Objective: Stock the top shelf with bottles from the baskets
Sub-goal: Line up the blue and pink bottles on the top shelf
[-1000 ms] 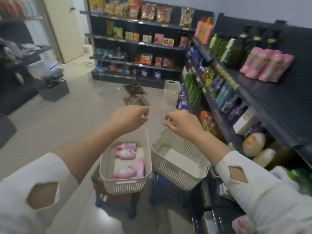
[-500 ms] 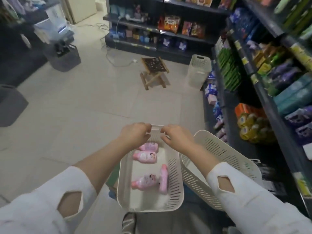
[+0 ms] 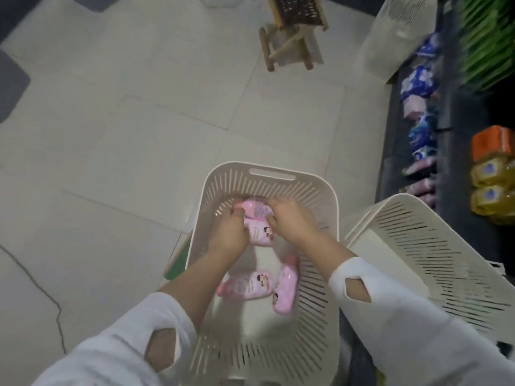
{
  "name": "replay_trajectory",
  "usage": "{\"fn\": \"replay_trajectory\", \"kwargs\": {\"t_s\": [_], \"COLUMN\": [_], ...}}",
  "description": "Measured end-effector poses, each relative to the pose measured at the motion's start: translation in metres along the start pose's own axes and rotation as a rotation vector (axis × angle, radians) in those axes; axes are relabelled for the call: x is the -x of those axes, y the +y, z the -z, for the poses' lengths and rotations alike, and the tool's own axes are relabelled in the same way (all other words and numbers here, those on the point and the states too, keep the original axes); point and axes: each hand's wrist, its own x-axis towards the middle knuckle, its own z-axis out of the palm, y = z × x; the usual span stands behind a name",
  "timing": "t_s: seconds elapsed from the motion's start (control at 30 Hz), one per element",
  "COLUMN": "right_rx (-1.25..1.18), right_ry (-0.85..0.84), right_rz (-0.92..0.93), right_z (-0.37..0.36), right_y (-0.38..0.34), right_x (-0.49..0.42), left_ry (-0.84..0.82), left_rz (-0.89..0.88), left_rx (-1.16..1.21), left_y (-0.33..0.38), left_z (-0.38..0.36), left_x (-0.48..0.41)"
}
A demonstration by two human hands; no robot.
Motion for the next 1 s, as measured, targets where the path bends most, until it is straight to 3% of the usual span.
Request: {"fn": "replay_trajectory", "kwargs": {"t_s": [0.17,0.3,0.5,0.6,0.87,1.0], "right_rx": [0.060,0.102,0.253,0.209,0.231,0.094], "right_ry": [-0.042,-0.057,-0.035,-0.101,-0.270,-0.370], "right_rz": [0.069,0.137,0.101,0.039,0.023,-0.052], "right_z": [-0.046,-0.073,-0.082,-0.082,-0.084,-0.088], "right_y": [0.011,0.011,0.005,0.004,0.001,-0.004], "right_x": [-0.040,-0.063,-0.071,-0.073,-0.073,-0.070], "left_ry": [-0.027,-0.028,0.042,0.048,0.053,-0.018], "left_rz": [0.217,0.270,0.329,0.397,0.390,0.342], "left_rx": [0.082,0.120,0.297,0.337,0.390,0.363], "left_y": [-0.018,-0.033,-0.036,-0.038,-0.034,-0.036], "left_z": [-0.049,-0.078,-0.086,-0.086,-0.081,-0.078], "left_x": [-0.030,-0.045,-0.046,-0.046,-0.032,-0.032]}}
